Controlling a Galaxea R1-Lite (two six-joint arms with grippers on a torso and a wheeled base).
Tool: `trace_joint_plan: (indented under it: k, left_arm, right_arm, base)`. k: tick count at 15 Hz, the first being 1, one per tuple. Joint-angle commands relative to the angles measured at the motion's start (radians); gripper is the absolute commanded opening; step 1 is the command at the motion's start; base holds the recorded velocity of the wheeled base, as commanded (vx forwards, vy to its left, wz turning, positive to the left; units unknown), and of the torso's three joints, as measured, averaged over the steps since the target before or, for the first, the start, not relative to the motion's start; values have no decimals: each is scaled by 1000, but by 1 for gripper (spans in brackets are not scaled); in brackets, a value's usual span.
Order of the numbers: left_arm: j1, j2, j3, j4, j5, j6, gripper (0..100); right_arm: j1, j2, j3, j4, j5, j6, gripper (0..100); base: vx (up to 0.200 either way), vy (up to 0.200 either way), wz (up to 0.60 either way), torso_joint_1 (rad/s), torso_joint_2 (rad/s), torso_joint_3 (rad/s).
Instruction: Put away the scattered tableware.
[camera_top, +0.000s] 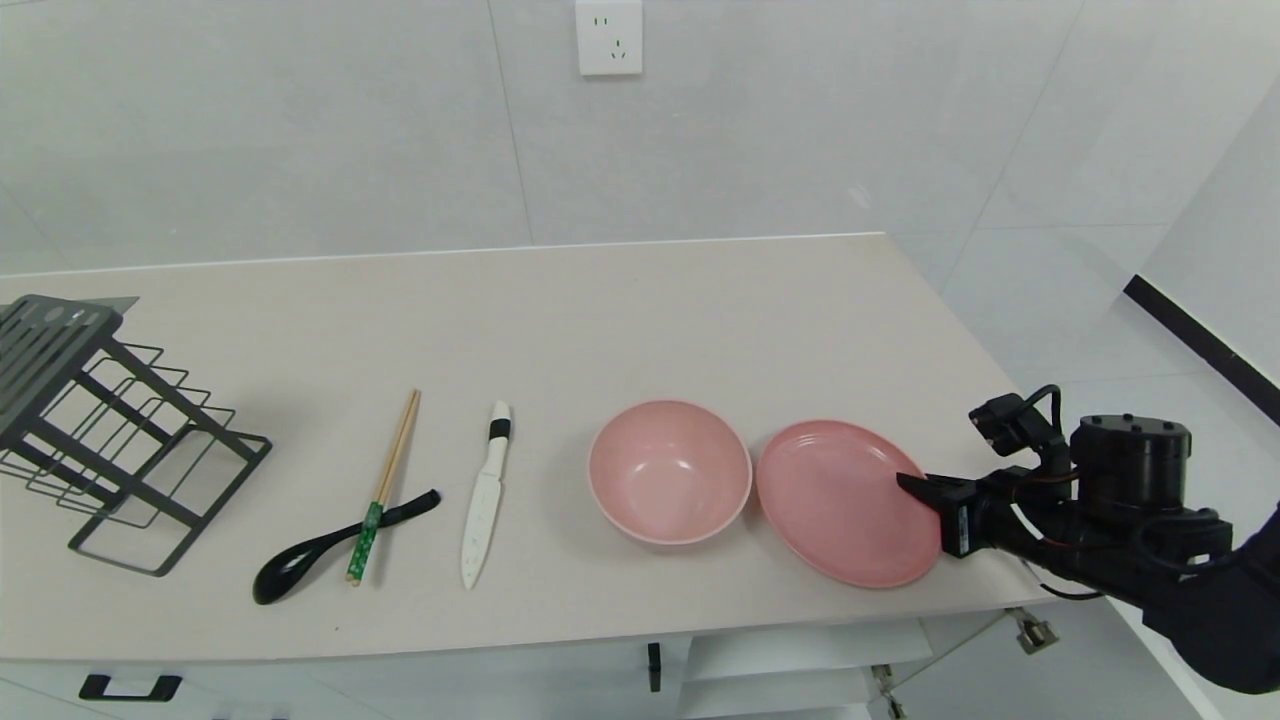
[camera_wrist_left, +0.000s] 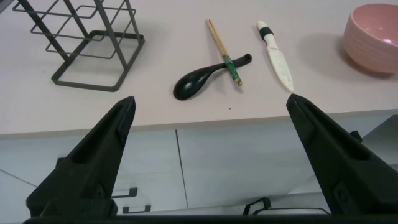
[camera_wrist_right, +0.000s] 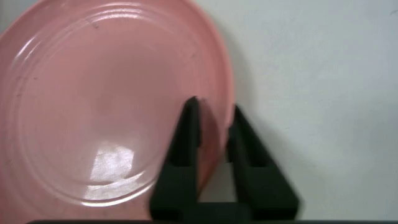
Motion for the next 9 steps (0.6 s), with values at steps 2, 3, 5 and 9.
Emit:
trace_joint_plan:
  k: [2,3,5,9]
  left_arm:
    - [0,2,0,0,0,-1,100]
    - [0,2,0,0,0,0,100]
    - [0,2,0,-1,0,-1,100]
    - [0,2,0,-3,2,-3,100]
  right_arm:
    - [-22,9,4,4,-2,-7,0]
    - [-26,9,-4,3,-2,-9,0]
    - [-26,-17,-12,-26,-4,-10,0]
    - [-28,-187,-8,-62,-28,-1,0]
  base:
    - [0,0,0,0,0,0]
    - [0,0,0,0,0,0]
    - [0,0,0,0,0,0]
    - [0,0,0,0,0,0]
